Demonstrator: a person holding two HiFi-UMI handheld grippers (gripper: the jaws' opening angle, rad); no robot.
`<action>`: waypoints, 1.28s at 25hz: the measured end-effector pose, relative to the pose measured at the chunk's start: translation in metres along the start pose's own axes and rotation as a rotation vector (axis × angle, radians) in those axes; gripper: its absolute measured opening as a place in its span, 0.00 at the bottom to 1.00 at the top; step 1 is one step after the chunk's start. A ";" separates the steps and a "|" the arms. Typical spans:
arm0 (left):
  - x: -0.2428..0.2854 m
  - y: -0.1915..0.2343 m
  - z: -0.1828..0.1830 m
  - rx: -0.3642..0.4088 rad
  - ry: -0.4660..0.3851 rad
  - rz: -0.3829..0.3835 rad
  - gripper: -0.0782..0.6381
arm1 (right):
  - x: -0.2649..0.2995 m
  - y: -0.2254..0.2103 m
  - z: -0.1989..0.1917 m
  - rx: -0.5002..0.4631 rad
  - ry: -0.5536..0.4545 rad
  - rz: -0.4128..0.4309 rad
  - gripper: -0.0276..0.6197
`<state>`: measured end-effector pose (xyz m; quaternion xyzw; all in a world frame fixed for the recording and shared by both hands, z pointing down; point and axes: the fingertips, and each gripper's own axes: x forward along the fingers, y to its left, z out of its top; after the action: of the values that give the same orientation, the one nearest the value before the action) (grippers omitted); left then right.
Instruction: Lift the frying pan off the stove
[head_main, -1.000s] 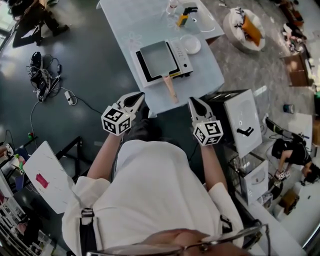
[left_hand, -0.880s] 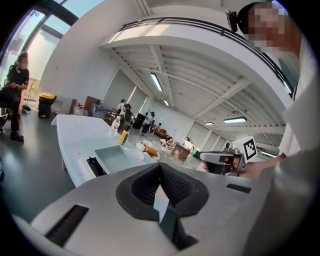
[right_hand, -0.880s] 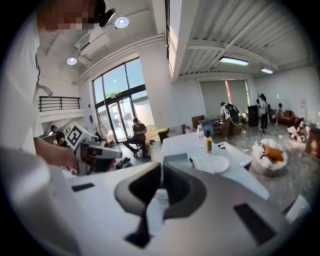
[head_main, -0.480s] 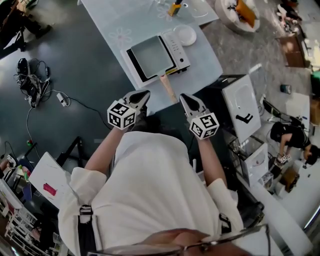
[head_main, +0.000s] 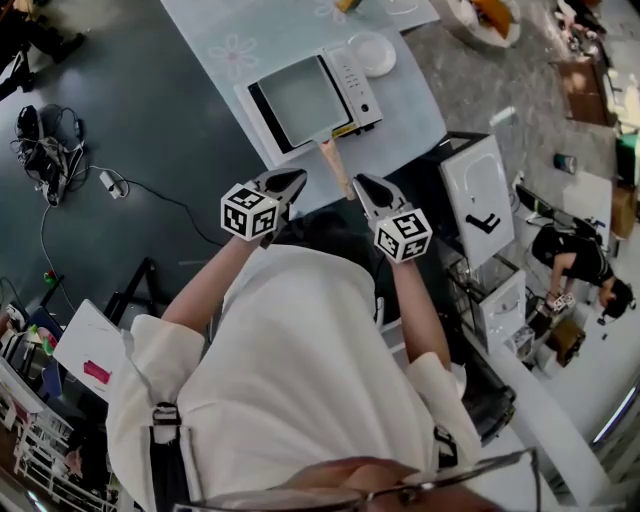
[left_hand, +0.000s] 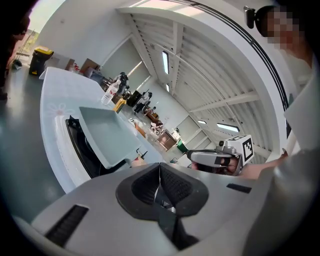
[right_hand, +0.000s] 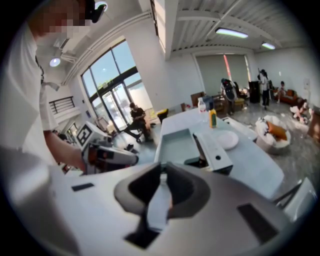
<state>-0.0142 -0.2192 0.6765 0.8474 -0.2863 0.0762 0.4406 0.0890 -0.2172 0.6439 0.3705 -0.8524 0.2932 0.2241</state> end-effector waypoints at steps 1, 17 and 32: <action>0.004 0.001 -0.001 -0.018 0.003 -0.006 0.15 | 0.003 -0.002 -0.002 0.001 0.015 0.006 0.11; 0.067 0.026 -0.025 -0.394 0.011 0.005 0.41 | 0.044 -0.034 -0.050 0.098 0.274 0.213 0.33; 0.126 0.037 -0.037 -0.593 -0.007 -0.052 0.54 | 0.073 -0.022 -0.097 0.179 0.543 0.510 0.44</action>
<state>0.0739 -0.2598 0.7728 0.6892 -0.2755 -0.0250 0.6697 0.0759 -0.2013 0.7661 0.0733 -0.7978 0.5003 0.3284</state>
